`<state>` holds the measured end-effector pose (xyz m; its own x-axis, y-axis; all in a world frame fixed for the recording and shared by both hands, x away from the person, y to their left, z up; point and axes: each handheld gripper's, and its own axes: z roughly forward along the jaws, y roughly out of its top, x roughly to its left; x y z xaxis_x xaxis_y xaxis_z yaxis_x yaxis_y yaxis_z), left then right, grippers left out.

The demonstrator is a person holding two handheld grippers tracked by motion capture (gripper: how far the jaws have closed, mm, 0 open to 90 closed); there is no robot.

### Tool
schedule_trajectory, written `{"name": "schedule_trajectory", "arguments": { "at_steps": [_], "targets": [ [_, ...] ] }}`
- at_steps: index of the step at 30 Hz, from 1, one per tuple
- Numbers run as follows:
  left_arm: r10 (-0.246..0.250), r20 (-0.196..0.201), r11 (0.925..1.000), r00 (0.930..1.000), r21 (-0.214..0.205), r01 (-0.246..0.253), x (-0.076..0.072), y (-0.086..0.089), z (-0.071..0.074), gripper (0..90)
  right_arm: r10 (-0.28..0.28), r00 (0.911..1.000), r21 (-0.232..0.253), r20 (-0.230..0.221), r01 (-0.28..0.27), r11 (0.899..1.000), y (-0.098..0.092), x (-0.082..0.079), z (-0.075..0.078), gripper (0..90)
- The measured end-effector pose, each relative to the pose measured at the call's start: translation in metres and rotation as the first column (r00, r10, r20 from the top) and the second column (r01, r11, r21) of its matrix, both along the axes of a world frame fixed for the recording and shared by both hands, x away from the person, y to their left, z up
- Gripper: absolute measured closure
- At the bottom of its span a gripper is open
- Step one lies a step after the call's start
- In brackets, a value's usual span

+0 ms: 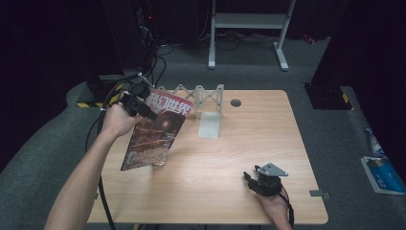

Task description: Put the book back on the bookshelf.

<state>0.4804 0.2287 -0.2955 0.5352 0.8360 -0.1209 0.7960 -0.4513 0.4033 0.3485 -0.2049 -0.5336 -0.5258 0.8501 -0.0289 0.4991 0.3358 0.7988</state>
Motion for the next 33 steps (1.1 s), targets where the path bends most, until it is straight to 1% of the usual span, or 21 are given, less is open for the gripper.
{"name": "schedule_trajectory", "arguments": {
  "at_steps": [5,9,14,21,31,33],
  "targets": [
    [0.034,-0.006,0.9993,0.9994,-0.013,-0.034,0.005,0.007,-0.001,82.6,0.001,1.0000,-0.001,0.000,-0.001,1.000,0.000,0.000,0.000,45.0],
    [0.049,0.002,0.9987,0.9988,-0.015,-0.049,0.006,0.012,0.000,82.4,0.000,1.0000,-0.001,0.000,0.000,1.000,0.000,0.000,0.000,44.9],
    [0.074,0.013,0.9966,0.9972,-0.037,-0.073,0.009,0.018,0.000,82.8,0.000,1.0000,0.000,0.001,0.000,1.000,0.000,0.000,0.000,44.9],
    [0.092,0.050,0.9943,0.9945,-0.058,-0.089,0.010,0.022,0.002,83.6,0.001,1.0000,-0.001,0.001,-0.001,1.000,0.000,0.000,0.000,44.9],
    [0.129,0.103,0.9885,0.9862,-0.092,-0.120,0.010,0.028,0.006,83.8,0.000,1.0000,-0.002,-0.001,0.000,1.000,0.000,0.000,0.000,44.8],
    [0.140,0.115,0.9863,0.9835,-0.103,-0.128,0.009,0.029,0.006,83.8,-0.002,1.0000,0.001,-0.002,0.002,1.000,0.000,0.000,0.000,44.7]
  ]
}}
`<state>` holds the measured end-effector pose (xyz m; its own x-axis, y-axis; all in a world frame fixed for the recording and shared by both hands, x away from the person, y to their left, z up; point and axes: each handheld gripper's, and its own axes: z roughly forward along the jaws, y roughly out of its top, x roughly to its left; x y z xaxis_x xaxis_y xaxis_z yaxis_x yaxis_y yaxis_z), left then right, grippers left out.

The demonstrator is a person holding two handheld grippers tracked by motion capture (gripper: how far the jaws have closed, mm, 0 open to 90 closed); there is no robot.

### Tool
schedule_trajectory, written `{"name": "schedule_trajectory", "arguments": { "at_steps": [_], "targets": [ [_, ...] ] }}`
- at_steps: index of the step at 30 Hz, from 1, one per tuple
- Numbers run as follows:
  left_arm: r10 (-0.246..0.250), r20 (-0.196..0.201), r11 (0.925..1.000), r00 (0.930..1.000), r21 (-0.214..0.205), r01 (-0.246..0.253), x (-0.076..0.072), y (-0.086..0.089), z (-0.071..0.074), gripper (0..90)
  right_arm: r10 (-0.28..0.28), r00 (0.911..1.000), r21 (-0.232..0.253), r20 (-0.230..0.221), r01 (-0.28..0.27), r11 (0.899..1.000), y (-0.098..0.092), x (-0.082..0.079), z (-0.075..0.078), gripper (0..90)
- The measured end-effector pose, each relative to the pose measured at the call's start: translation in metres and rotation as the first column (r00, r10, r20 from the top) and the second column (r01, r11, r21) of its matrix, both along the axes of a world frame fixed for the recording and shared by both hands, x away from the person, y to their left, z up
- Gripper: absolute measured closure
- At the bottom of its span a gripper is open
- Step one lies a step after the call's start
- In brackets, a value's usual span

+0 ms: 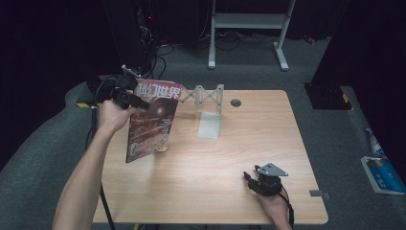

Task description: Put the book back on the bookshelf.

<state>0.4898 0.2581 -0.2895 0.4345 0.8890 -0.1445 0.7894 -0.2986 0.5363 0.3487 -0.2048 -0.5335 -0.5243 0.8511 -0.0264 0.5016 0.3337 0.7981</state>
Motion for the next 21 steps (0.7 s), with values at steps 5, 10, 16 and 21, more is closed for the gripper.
{"name": "schedule_trajectory", "arguments": {
  "at_steps": [5,10,16,21],
  "targets": [
    [0.022,0.032,0.9996,0.9993,-0.018,-0.021,-0.001,0.004,0.002,83.9,-0.003,1.0000,0.001,0.000,0.003,1.000,0.000,0.000,0.000,44.0],
    [0.037,0.056,0.9991,0.9977,-0.020,-0.036,-0.004,0.006,0.004,83.9,-0.008,1.0000,0.004,0.003,0.008,1.000,0.000,0.000,-0.001,43.3],
    [0.079,0.099,0.9968,0.9919,-0.016,-0.078,-0.006,0.011,0.007,83.9,-0.010,0.9999,0.005,0.004,0.010,1.000,0.001,0.000,-0.001,42.9],
    [0.110,0.134,0.9938,0.9848,-0.029,-0.108,-0.009,0.018,0.010,83.9,-0.010,0.9999,0.005,0.004,0.010,1.000,0.001,0.000,-0.001,42.9]
  ]
}}
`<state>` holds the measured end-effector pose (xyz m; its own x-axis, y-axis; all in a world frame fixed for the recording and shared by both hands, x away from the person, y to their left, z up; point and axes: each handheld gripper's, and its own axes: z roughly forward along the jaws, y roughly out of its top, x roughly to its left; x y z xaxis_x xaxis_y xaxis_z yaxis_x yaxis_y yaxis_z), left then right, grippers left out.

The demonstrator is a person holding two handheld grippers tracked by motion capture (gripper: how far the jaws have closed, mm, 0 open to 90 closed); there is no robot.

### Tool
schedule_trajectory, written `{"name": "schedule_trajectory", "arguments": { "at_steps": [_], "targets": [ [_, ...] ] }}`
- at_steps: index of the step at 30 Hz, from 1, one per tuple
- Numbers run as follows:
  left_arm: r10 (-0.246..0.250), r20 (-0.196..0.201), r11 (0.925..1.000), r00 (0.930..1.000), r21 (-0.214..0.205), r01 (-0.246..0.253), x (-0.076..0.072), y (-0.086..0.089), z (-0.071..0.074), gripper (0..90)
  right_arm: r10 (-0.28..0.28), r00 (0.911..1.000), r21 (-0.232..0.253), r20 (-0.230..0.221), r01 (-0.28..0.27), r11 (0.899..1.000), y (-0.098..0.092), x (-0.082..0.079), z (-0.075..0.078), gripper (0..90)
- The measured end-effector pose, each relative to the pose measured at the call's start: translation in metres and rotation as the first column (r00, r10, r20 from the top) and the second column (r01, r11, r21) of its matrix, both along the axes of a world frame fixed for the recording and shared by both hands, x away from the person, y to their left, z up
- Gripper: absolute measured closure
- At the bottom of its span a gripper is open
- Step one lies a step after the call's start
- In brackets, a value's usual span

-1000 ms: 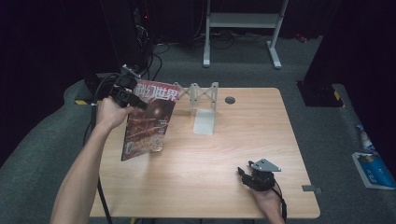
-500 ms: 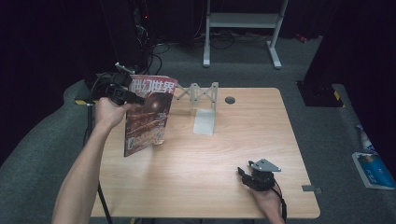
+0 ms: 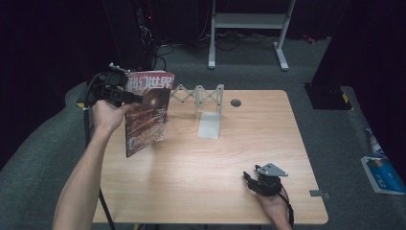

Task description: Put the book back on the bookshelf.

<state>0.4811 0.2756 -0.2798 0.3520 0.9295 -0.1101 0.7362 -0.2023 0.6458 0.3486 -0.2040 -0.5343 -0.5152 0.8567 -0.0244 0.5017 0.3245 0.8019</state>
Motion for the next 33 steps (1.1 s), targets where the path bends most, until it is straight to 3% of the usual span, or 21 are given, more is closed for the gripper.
{"name": "schedule_trajectory", "arguments": {
  "at_steps": [7,12,17,21,25,29,33],
  "targets": [
    [0.041,0.040,0.9992,0.9984,-0.004,-0.041,0.000,0.006,-0.001,83.9,-0.001,1.0000,0.002,0.001,0.001,1.000,0.000,0.000,0.000,42.8],
    [0.085,0.074,0.9963,0.9936,-0.024,-0.083,0.000,0.010,-0.007,83.9,0.001,1.0000,-0.001,0.006,-0.001,1.000,0.000,0.000,0.000,42.7],
    [0.110,0.104,0.9939,0.9884,-0.008,-0.110,0.000,0.011,-0.015,83.9,-0.002,1.0000,0.000,0.003,0.002,1.000,0.001,0.000,0.000,42.6],
    [0.127,0.120,0.9915,0.9846,-0.044,-0.123,0.001,0.012,-0.021,83.9,-0.002,1.0000,-0.001,0.004,0.002,1.000,0.000,0.000,0.000,42.5],
    [0.152,0.153,0.9882,0.9765,-0.046,-0.146,0.002,0.009,-0.028,83.9,-0.003,1.0000,0.000,0.004,0.003,1.000,0.000,0.000,0.000,42.4],
    [0.175,0.191,0.9833,0.9658,-0.084,-0.161,0.001,0.005,-0.035,83.9,-0.005,1.0000,0.003,-0.002,0.005,1.000,0.000,0.000,0.000,42.2],
    [0.176,0.212,0.9833,0.9614,-0.084,-0.161,0.002,0.000,-0.040,83.9,-0.003,1.0000,0.002,0.001,0.003,1.000,0.000,0.000,0.000,42.1]
  ]
}}
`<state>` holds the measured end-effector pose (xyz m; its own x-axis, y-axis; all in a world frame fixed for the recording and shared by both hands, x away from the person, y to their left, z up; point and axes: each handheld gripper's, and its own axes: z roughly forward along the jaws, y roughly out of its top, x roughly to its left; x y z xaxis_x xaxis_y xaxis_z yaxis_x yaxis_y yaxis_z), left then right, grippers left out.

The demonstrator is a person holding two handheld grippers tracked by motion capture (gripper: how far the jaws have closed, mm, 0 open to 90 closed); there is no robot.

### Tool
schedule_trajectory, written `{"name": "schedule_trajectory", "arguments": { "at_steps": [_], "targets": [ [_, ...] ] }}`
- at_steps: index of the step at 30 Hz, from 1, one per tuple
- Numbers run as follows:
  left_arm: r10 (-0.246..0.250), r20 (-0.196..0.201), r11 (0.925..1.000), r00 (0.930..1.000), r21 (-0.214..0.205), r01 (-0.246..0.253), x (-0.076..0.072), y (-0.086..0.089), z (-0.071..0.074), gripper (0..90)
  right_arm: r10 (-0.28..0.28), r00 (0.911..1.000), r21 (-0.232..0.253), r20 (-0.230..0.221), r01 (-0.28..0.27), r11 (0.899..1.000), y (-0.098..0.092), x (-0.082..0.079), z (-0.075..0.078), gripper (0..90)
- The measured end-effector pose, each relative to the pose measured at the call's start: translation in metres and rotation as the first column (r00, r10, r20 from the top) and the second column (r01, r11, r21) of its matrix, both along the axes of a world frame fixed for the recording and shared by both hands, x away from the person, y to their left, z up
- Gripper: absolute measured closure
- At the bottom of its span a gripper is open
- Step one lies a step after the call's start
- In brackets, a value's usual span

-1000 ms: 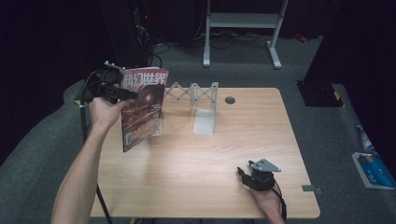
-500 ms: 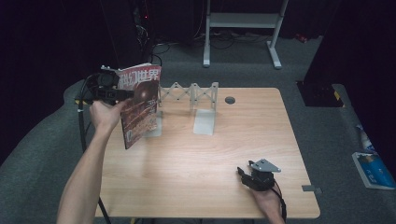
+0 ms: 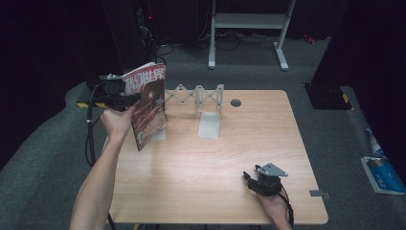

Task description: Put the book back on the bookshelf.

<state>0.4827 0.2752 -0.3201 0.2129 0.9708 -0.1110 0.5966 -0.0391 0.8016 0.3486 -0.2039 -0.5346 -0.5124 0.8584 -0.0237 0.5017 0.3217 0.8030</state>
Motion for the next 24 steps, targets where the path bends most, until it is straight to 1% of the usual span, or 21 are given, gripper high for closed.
{"name": "schedule_trajectory", "arguments": {
  "at_steps": [1,3,7,8,11,15,17,21,23,24],
  "targets": [
    [0.000,0.006,0.9999,1.0000,0.010,0.000,0.000,-0.002,-0.001,83.9,-0.001,1.0000,0.000,-0.001,0.001,1.000,0.000,0.000,0.000,42.1],
    [0.004,0.019,0.9999,0.9998,0.014,-0.004,0.001,-0.005,-0.002,83.9,-0.001,1.0000,0.000,-0.001,0.001,1.000,0.000,0.000,0.000,42.1],
    [0.015,0.032,0.9998,0.9994,-0.014,-0.014,0.000,-0.004,-0.008,83.9,-0.002,1.0000,0.002,-0.001,0.003,1.000,0.000,0.000,0.000,42.0],
    [0.017,0.035,0.9998,0.9992,-0.011,-0.017,0.000,-0.004,-0.010,83.9,-0.003,1.0000,0.002,-0.001,0.003,1.000,0.000,0.000,0.000,42.0],
    [0.026,0.038,0.9993,0.9989,-0.026,-0.025,-0.001,-0.004,-0.017,83.8,-0.002,1.0000,0.000,0.000,0.002,1.000,0.000,0.000,0.000,42.0],
    [0.030,0.041,0.9992,0.9987,-0.027,-0.029,-0.001,-0.005,-0.024,83.9,-0.002,1.0000,0.000,0.000,0.002,1.000,0.000,0.000,0.000,41.9],
    [0.035,0.056,0.9990,0.9978,-0.030,-0.033,-0.001,-0.005,-0.026,83.9,-0.003,1.0000,0.003,-0.001,0.003,1.000,0.000,0.000,0.000,41.9],
    [0.038,0.081,0.9975,0.9960,-0.062,-0.033,-0.002,-0.006,-0.031,83.8,-0.003,1.0000,0.001,0.000,0.003,1.000,0.000,0.000,0.000,41.8],
    [0.040,0.087,0.9970,0.9954,-0.069,-0.034,-0.002,-0.007,-0.034,83.8,-0.003,1.0000,0.001,0.000,0.003,1.000,0.000,0.000,0.000,41.7],
    [0.041,0.091,0.9973,0.9951,-0.065,-0.035,-0.002,-0.008,-0.035,83.8,-0.003,1.0000,0.001,0.000,0.003,1.000,0.000,0.000,0.000,41.7]
  ]
}}
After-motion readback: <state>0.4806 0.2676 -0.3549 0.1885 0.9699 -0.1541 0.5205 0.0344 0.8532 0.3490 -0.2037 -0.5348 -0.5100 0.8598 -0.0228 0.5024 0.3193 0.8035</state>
